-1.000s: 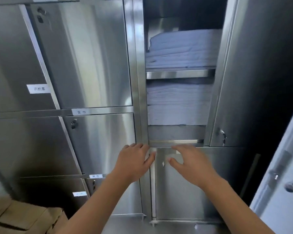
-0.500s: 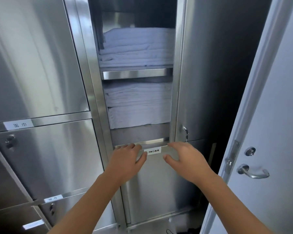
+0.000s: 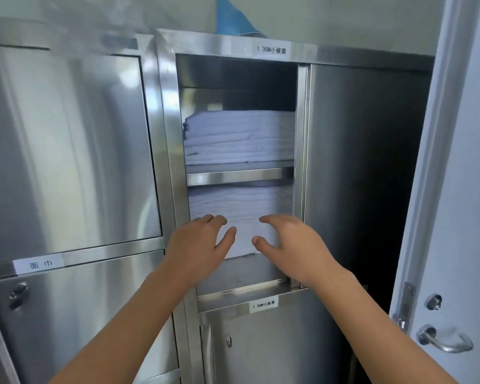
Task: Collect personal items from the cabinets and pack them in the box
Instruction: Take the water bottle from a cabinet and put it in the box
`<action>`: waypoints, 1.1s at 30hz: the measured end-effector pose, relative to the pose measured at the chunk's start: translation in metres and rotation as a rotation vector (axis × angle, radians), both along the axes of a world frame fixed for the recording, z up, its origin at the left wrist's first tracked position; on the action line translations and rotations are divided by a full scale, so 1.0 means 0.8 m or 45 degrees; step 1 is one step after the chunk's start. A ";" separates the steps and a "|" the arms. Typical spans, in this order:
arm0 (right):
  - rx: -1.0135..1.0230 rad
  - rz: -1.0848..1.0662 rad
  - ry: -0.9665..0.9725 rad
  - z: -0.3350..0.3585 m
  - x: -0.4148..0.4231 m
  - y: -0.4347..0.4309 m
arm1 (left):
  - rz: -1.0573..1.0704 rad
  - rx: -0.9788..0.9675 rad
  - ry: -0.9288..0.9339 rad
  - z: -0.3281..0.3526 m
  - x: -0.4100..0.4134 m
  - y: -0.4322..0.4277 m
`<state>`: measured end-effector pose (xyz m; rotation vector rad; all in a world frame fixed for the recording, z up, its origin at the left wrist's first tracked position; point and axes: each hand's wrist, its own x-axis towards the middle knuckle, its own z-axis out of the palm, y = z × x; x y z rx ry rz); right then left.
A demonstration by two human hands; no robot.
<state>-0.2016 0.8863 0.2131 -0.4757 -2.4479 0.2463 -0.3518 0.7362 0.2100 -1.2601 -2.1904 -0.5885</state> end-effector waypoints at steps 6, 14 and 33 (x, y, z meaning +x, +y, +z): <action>-0.012 -0.010 0.009 0.008 -0.029 -0.008 | -0.026 0.041 0.009 0.006 -0.029 -0.014; -0.044 -0.060 -0.019 -0.008 -0.051 0.017 | -0.035 0.000 -0.051 -0.020 -0.059 0.012; -0.119 -0.368 -0.081 -0.044 -0.069 0.073 | -0.288 -0.111 -0.121 -0.051 -0.119 0.121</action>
